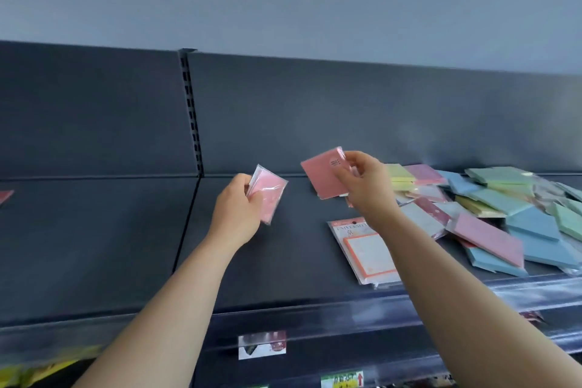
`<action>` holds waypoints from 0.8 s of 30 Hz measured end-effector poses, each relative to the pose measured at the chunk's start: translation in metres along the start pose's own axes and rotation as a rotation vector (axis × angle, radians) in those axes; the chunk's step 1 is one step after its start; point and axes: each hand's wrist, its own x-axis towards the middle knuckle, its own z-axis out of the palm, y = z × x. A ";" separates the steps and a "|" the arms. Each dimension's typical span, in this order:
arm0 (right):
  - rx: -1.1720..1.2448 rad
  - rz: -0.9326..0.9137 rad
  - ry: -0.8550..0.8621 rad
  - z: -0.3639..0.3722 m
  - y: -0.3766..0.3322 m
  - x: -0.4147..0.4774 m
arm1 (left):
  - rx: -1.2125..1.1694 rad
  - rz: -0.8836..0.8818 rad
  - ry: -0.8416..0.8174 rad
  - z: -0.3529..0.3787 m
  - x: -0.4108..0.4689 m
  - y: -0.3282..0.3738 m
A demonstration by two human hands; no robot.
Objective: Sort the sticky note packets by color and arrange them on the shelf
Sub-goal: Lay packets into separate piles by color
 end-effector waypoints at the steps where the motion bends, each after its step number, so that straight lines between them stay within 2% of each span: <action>1: 0.003 -0.005 -0.023 0.009 0.000 -0.002 | 0.001 -0.009 0.021 -0.009 -0.002 -0.004; 7: 0.059 -0.006 -0.184 0.067 -0.023 -0.023 | 0.025 -0.039 0.155 -0.071 -0.017 -0.031; 14: 0.133 -0.036 -0.358 0.152 -0.081 -0.048 | 0.132 -0.069 0.309 -0.159 -0.032 -0.071; 24: 0.151 -0.071 -0.444 0.298 -0.179 -0.106 | 0.190 -0.129 0.430 -0.327 -0.061 -0.148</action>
